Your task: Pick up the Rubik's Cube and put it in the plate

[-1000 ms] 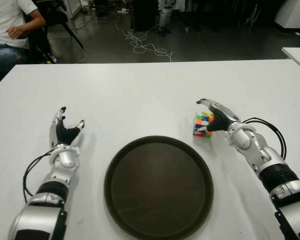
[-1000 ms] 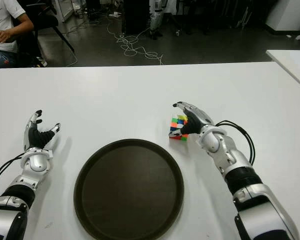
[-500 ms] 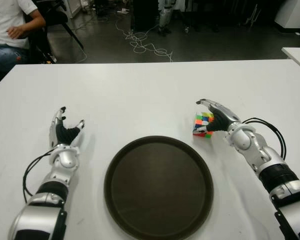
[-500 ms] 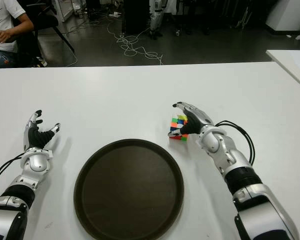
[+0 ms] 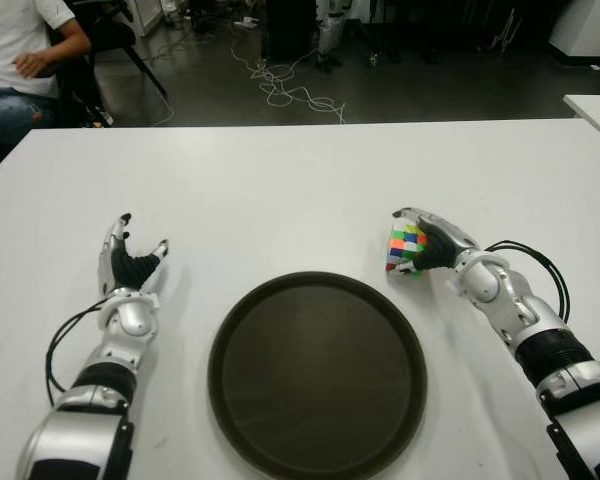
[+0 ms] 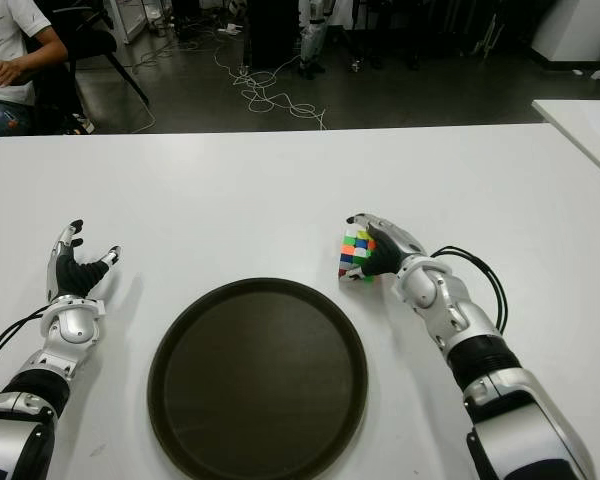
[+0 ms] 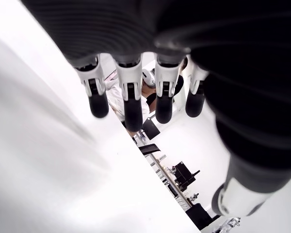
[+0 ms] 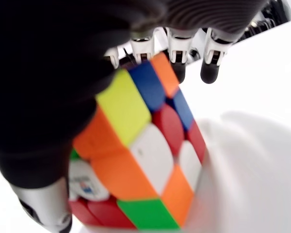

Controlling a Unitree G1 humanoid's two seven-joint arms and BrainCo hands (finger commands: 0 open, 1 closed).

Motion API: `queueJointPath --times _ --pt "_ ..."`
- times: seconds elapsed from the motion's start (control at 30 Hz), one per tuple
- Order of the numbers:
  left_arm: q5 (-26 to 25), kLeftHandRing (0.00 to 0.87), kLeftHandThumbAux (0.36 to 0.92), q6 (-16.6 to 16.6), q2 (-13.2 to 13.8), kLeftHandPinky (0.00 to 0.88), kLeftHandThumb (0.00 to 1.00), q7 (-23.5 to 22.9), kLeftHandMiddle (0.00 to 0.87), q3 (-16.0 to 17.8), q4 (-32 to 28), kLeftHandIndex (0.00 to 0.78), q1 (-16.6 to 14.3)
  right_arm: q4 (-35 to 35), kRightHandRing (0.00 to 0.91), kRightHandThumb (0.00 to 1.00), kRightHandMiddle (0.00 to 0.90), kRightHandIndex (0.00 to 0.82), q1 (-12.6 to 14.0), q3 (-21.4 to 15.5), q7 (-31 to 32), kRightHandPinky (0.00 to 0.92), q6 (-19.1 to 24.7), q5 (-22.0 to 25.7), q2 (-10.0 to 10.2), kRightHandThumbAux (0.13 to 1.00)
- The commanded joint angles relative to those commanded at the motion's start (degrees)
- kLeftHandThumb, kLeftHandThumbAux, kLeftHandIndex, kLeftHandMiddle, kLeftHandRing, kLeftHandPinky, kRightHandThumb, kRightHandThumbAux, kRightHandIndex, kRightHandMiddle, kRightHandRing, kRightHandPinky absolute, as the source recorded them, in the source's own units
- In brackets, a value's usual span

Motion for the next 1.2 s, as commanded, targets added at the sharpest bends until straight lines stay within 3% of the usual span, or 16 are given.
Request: queueJointPath --times 1.2 --pt "0.44 0.122 0.711 0.18 -0.15 0.119 0.182 0.38 0.128 -0.42 -0.85 0.082 0.14 -4.87 0.000 0.000 0.000 0.000 -0.79 2.54 7.40 0.002 5.03 -3.09 -2.70 0.769"
